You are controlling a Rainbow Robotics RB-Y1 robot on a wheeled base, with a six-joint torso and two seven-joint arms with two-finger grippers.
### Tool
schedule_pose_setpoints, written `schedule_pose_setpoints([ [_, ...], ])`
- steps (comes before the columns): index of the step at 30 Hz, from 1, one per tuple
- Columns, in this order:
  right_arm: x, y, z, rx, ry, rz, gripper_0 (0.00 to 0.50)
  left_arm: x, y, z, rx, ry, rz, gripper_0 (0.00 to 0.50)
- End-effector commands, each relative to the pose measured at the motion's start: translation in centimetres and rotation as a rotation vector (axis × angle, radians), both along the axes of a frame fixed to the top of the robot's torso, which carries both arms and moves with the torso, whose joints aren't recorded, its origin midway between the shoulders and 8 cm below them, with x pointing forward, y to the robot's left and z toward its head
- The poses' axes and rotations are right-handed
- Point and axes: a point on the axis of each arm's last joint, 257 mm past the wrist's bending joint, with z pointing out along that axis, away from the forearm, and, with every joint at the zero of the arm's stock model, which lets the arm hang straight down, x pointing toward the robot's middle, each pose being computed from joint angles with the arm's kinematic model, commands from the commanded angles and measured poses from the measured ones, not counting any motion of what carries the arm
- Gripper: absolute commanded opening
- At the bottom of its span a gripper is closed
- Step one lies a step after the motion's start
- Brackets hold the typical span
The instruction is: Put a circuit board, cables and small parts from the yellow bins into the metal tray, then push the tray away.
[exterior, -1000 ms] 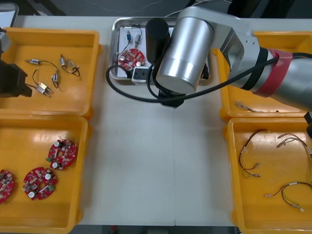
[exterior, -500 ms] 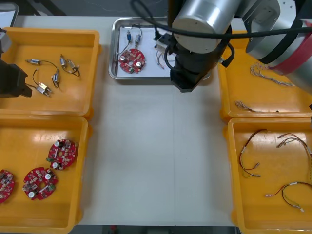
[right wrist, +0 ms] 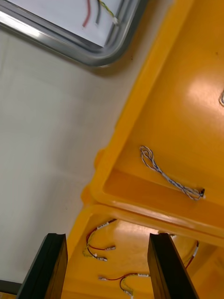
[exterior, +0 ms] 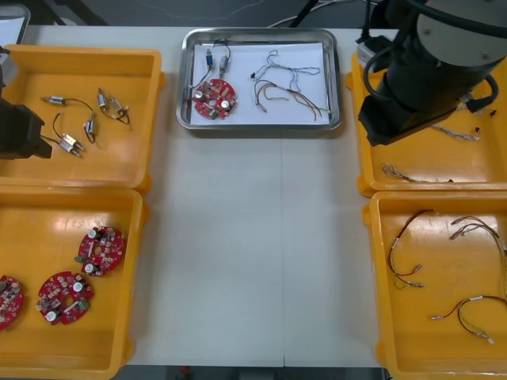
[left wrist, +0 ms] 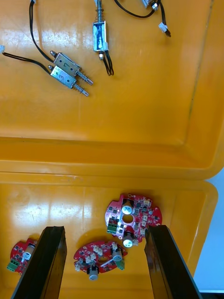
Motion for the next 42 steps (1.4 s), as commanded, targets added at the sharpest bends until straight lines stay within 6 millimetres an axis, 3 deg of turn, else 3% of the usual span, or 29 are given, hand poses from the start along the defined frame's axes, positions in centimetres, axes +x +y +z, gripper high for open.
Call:
schedule_pose_setpoints([
  [1, -1.5, -5.3, 1.0, 0.049, -0.035, -0.152, 0.5, -0.2, 2.0, 1.4, 0.079, -0.018, -0.041, 0.5],
  [12, -5.1, -13.1, 0.5, 0.134, -0.067, -0.323, 0.5, -0.2, 2.0, 1.4, 0.079, -0.018, -0.041, 0.5],
  [22, -6.5, -17.3, 0.7, 0.206, -0.097, -0.446, 0.5, -0.2, 2.0, 1.4, 0.079, -0.018, -0.041, 0.5],
  [28, -7.3, -18.6, 0.1, 0.224, -0.091, -0.486, 0.5, -0.2, 2.0, 1.4, 0.079, -0.018, -0.041, 0.5],
  [42, -8.5, -18.9, -3.2, 0.229, -0.071, -0.491, 0.5, -0.2, 2.0, 1.4, 0.079, -0.018, -0.041, 0.5],
])
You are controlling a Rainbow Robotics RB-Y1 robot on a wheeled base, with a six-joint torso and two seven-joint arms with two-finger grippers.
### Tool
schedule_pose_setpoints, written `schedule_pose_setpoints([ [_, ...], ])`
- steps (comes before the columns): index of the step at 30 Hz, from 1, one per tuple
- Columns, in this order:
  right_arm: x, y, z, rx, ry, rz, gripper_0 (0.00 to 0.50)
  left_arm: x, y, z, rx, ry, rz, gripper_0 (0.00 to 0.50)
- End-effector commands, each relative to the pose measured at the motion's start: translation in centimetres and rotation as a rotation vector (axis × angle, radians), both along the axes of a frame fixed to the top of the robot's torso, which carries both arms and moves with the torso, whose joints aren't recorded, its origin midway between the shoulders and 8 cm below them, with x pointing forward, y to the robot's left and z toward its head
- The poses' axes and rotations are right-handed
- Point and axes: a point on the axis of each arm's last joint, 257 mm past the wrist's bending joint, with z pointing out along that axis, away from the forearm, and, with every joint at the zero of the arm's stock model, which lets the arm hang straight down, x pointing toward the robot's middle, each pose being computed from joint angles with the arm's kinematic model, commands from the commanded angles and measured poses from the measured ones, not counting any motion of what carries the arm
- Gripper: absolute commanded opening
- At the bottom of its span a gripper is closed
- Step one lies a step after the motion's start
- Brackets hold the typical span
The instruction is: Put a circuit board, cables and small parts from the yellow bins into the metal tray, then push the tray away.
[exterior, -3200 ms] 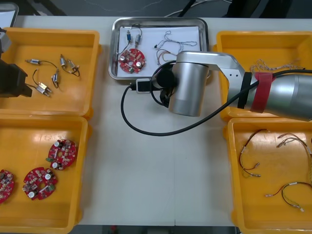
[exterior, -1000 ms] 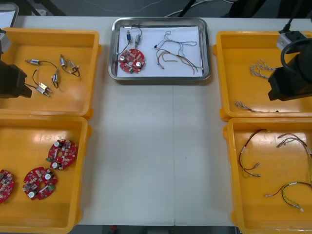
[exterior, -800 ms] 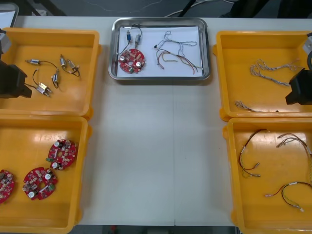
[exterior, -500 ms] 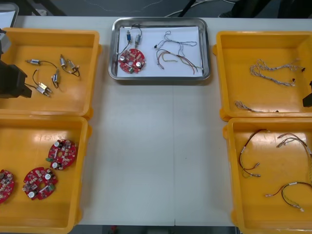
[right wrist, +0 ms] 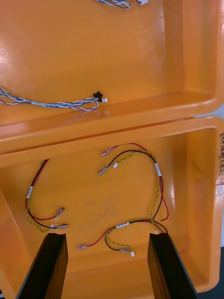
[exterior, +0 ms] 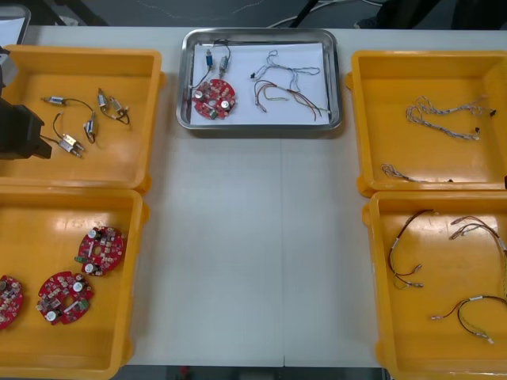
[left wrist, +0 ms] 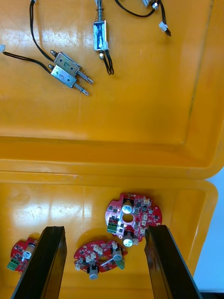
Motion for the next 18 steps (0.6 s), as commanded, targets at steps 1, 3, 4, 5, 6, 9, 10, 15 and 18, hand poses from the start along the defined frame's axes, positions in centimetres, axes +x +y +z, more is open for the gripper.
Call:
schedule_pose_setpoints([
  [1, -0.9, -0.3, -0.4, -0.011, -0.036, 0.014, 0.5, -0.1, 1.9, 1.4, 0.078, -0.02, -0.042, 0.5],
  [3, -1.0, -0.1, -0.7, -0.002, -0.038, 0.018, 0.5, -0.1, 1.9, 1.4, 0.078, -0.02, -0.042, 0.5],
  [4, -1.1, -0.1, -0.9, 0.011, -0.038, 0.017, 0.5, -0.1, 1.9, 1.4, 0.078, -0.02, -0.042, 0.5],
  [5, -1.2, 0.0, -1.0, 0.02, -0.038, 0.016, 0.5, -0.1, 1.9, 1.4, 0.078, -0.02, -0.042, 0.5],
  [6, -1.2, 0.2, -1.3, 0.033, -0.038, 0.017, 0.5, -0.1, 1.9, 1.4, 0.078, -0.02, -0.042, 0.5],
  [9, -1.2, 0.7, -1.5, 0.045, -0.044, 0.035, 0.5, -0.1, 1.9, 1.4, 0.078, -0.02, -0.042, 0.5],
  [10, -1.2, 0.9, -1.7, 0.048, -0.046, 0.04, 0.5, -0.1, 1.9, 1.4, 0.078, -0.02, -0.042, 0.5],
  [15, -1.5, 1.0, -2.5, 0.023, -0.031, 0.111, 0.5, -0.1, 1.9, 1.4, 0.078, -0.02, -0.042, 0.5],
  [18, -1.7, 0.7, -2.6, 0.003, -0.03, 0.128, 0.5, -0.1, 1.9, 1.4, 0.078, -0.02, -0.042, 0.5],
])
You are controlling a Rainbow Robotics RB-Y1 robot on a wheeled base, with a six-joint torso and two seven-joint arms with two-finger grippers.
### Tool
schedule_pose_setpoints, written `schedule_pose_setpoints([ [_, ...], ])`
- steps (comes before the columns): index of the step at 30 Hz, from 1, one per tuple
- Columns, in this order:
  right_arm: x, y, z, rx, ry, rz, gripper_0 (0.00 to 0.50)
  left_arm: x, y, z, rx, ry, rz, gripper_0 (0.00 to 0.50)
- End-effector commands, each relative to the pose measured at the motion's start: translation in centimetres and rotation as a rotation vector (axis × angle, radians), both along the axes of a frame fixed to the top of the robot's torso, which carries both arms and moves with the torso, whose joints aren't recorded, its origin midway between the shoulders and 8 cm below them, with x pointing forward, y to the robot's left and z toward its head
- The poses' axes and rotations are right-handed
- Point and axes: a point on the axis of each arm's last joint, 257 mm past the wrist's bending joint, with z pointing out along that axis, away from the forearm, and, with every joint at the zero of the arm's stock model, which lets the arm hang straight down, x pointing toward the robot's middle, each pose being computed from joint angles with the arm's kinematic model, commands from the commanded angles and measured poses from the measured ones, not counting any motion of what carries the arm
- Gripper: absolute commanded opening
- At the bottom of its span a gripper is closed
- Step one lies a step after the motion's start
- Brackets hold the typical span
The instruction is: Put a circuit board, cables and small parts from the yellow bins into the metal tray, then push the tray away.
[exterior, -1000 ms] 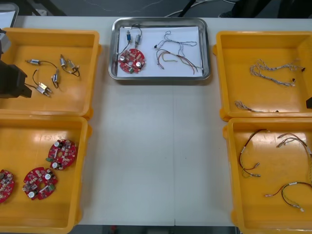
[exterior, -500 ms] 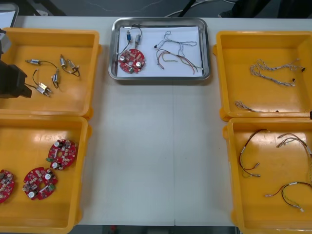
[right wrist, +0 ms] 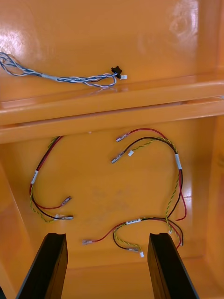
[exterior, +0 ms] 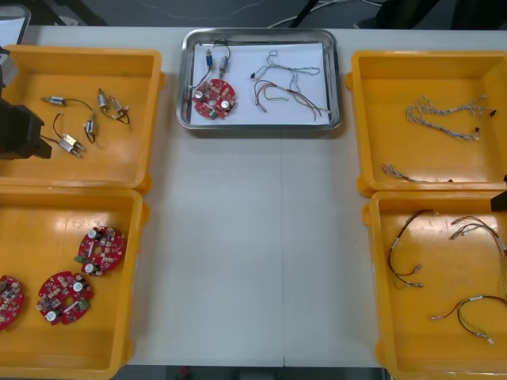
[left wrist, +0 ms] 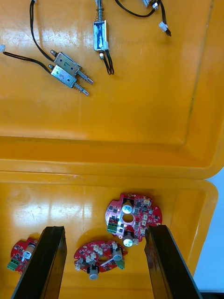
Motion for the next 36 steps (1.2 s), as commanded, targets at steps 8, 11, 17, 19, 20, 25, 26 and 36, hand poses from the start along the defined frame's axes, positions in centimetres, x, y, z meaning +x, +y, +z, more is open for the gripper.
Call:
schedule_pose_setpoints([
  [8, -0.26, -0.71, 0.65, -0.062, -0.051, 0.043, 0.5, -0.14, 1.92, 1.4, 0.078, -0.02, -0.042, 0.5],
  [11, -0.27, -0.53, 0.8, -0.063, -0.056, 0.051, 0.5, -0.14, 1.92, 1.4, 0.078, -0.02, -0.042, 0.5],
  [17, -0.28, -0.46, 0.82, -0.063, -0.056, 0.054, 0.5, -0.14, 1.92, 1.4, 0.078, -0.02, -0.042, 0.5],
  [19, -0.28, -0.5, 0.76, -0.064, -0.055, 0.053, 0.5, -0.14, 1.92, 1.4, 0.078, -0.02, -0.042, 0.5],
  [20, -0.25, -0.57, 0.84, -0.067, -0.058, 0.052, 0.5, -0.14, 1.92, 1.4, 0.078, -0.02, -0.042, 0.5],
  [25, -0.08, -0.58, 0.96, -0.069, -0.066, 0.051, 0.5, -0.14, 1.92, 1.4, 0.078, -0.02, -0.042, 0.5],
  [26, -0.08, -0.58, 0.96, -0.069, -0.066, 0.051, 0.5, -0.14, 1.92, 1.4, 0.078, -0.02, -0.042, 0.5],
  [36, -0.08, -0.58, 0.96, -0.069, -0.066, 0.051, 0.5, -0.14, 1.92, 1.4, 0.078, -0.02, -0.042, 0.5],
])
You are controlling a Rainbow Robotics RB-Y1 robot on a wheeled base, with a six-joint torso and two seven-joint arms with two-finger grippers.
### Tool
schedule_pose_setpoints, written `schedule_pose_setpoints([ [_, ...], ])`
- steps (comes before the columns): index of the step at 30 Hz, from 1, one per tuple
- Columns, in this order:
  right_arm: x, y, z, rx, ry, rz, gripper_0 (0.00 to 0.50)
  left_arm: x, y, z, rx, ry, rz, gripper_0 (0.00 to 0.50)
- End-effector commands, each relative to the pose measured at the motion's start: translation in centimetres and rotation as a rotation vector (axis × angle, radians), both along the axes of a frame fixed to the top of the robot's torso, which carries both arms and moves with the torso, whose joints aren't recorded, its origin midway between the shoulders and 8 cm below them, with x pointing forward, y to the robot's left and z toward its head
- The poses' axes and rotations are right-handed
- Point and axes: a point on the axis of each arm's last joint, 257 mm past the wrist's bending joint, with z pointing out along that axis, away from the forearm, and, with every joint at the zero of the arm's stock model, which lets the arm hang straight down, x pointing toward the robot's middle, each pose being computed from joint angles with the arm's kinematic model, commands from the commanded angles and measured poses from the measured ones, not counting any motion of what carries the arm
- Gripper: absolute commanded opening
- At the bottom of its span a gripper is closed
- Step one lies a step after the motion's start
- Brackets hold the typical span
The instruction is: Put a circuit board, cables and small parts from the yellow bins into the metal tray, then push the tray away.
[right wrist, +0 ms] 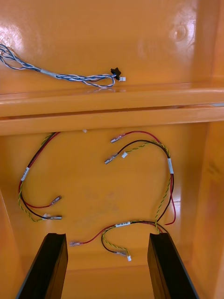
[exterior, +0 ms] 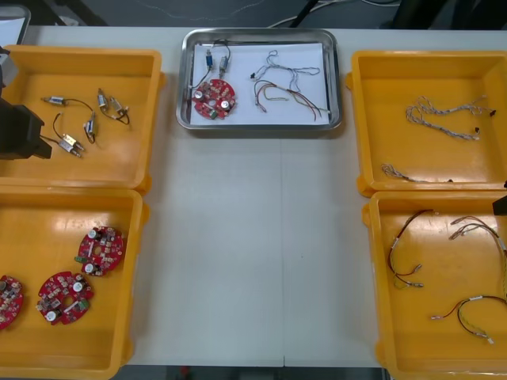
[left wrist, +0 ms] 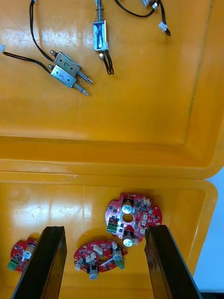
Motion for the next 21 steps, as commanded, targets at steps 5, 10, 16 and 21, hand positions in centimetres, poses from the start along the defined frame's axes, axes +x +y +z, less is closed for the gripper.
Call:
schedule_pose_setpoints([
  [5, 0.19, -0.29, 0.99, -0.014, -0.043, 0.012, 0.5, -0.14, 1.92, 1.4, 0.078, -0.02, -0.042, 0.5],
  [10, 0.19, -0.29, 0.99, -0.014, -0.043, 0.012, 0.5, -0.14, 1.92, 1.4, 0.078, -0.02, -0.042, 0.5],
  [16, 0.19, -0.29, 0.99, -0.014, -0.043, 0.012, 0.5, -0.14, 1.92, 1.4, 0.078, -0.02, -0.042, 0.5],
  [21, 0.19, -0.29, 0.99, -0.014, -0.043, 0.012, 0.5, -0.14, 1.92, 1.4, 0.078, -0.02, -0.042, 0.5],
])
